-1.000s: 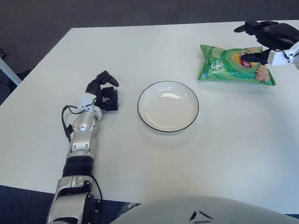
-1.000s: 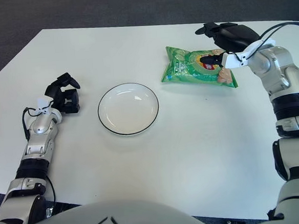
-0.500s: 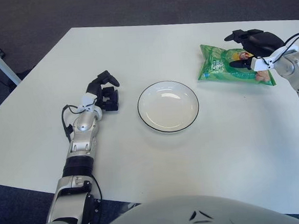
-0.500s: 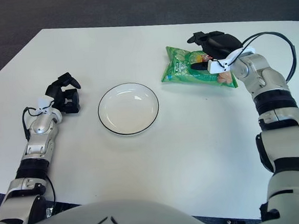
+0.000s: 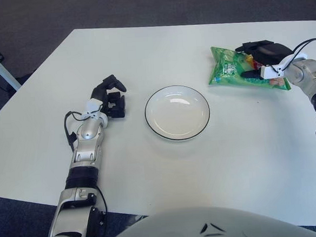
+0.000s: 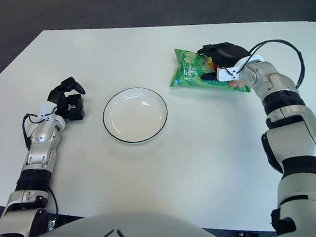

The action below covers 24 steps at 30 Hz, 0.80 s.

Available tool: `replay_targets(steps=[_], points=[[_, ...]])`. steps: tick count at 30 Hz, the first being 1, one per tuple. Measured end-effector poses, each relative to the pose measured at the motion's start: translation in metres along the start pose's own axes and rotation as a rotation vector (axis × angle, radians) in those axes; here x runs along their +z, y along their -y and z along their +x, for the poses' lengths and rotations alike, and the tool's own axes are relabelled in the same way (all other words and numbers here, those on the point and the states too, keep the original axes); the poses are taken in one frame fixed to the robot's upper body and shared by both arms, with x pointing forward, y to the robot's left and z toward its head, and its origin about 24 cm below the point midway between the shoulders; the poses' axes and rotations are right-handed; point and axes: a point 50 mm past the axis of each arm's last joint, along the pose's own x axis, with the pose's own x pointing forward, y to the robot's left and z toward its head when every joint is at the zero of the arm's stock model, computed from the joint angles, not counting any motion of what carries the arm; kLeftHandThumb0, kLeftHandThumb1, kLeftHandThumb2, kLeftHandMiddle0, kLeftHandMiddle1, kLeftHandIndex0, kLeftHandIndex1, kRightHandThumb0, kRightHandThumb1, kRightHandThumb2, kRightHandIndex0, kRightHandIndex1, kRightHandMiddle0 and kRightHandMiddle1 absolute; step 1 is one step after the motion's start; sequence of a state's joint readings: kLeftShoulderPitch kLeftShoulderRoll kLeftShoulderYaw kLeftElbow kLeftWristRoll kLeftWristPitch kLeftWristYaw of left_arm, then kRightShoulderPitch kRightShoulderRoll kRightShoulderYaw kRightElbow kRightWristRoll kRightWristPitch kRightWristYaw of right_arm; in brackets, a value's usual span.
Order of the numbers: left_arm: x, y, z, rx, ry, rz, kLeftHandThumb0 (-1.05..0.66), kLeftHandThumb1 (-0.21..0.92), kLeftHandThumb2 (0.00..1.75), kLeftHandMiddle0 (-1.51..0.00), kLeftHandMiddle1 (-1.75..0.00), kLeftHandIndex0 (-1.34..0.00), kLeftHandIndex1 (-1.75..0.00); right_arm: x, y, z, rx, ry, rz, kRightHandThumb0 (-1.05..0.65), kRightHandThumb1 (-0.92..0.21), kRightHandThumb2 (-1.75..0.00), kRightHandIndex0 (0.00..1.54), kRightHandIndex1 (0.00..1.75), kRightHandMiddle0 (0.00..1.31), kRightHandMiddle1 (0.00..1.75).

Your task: Put the snack into the plate.

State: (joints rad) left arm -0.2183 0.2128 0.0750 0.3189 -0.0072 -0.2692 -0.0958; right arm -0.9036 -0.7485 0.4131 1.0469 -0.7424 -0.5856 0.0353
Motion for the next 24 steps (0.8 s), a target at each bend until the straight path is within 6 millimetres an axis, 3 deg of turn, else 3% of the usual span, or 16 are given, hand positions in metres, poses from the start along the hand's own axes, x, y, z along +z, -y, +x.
replay_targets(steps=[15, 24], points=[[0.001, 0.001, -0.003, -0.002, -0.005, 0.012, -0.54, 0.17, 1.49, -1.29, -1.75, -0.73, -1.75, 0.003, -0.022, 0.011, 0.063, -0.074, 0.055, -1.05, -0.92, -0.83, 0.00, 0.00, 0.00, 0.24], [0.002, 0.000, -0.004, 0.002, -0.009, 0.013, -0.54, 0.17, 1.50, -1.29, -1.75, -0.74, -1.75, 0.002, -0.021, 0.013, 0.125, -0.094, 0.128, -1.04, -0.92, -0.87, 0.00, 0.00, 0.00, 0.09]])
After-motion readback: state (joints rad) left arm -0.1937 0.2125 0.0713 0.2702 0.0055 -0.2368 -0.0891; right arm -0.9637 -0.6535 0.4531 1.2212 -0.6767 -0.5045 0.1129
